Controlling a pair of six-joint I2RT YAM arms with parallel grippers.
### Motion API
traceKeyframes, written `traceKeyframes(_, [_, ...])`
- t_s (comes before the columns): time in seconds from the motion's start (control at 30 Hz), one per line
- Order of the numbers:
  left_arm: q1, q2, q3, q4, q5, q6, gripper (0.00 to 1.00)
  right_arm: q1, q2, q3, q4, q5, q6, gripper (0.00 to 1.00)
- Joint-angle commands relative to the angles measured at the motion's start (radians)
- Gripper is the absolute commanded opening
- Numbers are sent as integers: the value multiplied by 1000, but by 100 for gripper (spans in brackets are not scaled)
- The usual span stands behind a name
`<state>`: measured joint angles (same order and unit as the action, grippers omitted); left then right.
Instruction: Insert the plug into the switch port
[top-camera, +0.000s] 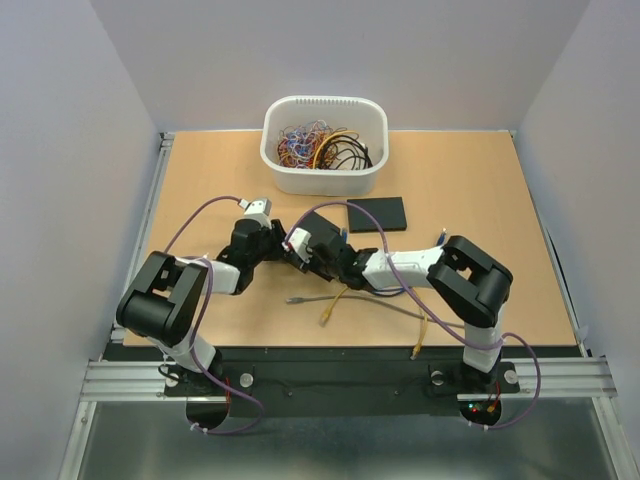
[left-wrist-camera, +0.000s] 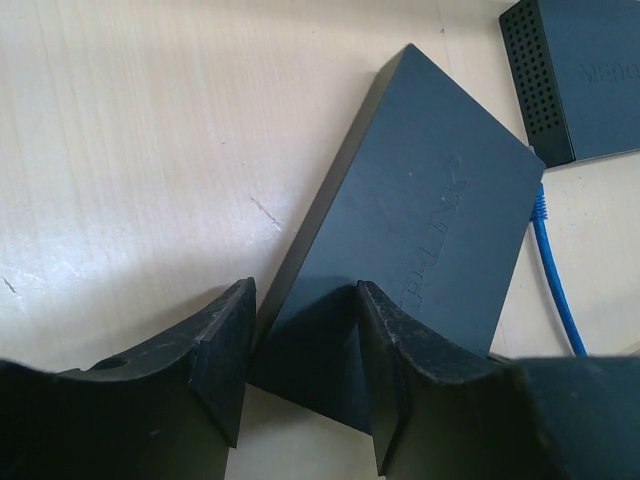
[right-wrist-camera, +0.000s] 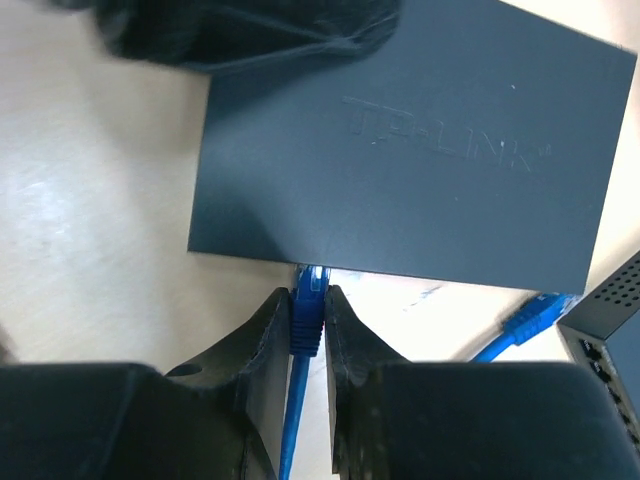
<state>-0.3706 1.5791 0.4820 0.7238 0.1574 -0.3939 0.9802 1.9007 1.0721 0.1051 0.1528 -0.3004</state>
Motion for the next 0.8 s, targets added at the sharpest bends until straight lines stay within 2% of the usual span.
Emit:
traceKeyframes(0.0, [-169, -7, -52, -73, 320, -88, 48, -23, 54, 80, 334, -259, -31, 1])
traceKeyframes(0.13, [-171, -28, -65, -89, 280, -108, 48, -26, 57, 75, 332, -257, -16, 1])
traceKeyframes(0.27, [-171, -92, -65, -157, 139, -137, 49, -25, 25, 11, 331, -222, 36, 0])
traceKeyframes(0.47, [-157, -108, -20, -234, 8, -166, 61, -25, -22, -101, 303, -211, 138, 1])
traceKeyframes(0.57, [-126, -90, 33, -280, -12, -154, 73, -25, -19, -123, 297, -257, 171, 2])
traceKeyframes(0.77, [-48, -68, 75, -308, -10, -119, 80, -25, 0, -97, 260, -294, 199, 8])
